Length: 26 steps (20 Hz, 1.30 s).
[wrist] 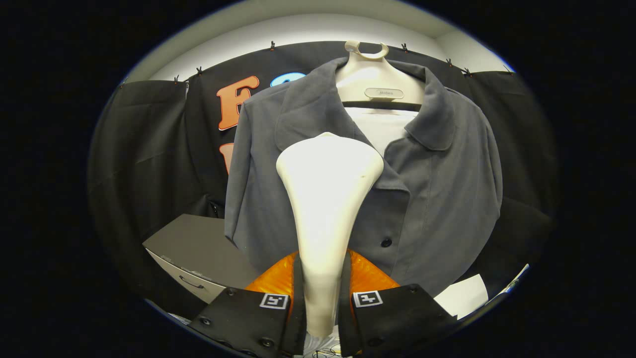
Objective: Iron the clothes twice with a garment steamer, once on the left side and once on the right side.
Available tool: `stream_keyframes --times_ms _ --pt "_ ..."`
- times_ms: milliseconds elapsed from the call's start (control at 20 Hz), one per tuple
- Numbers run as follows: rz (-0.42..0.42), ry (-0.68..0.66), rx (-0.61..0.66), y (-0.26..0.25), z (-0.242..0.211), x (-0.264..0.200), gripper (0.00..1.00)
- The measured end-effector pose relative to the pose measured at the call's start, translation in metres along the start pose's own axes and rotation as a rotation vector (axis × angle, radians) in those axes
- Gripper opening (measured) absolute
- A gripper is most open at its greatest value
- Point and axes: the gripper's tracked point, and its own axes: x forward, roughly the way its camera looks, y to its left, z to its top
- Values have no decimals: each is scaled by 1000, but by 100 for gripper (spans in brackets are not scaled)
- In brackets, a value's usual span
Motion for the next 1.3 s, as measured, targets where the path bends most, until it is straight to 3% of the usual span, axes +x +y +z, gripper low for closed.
stream_keyframes --times_ms 1300 --pt "13 264 -16 -25 -167 19 34"
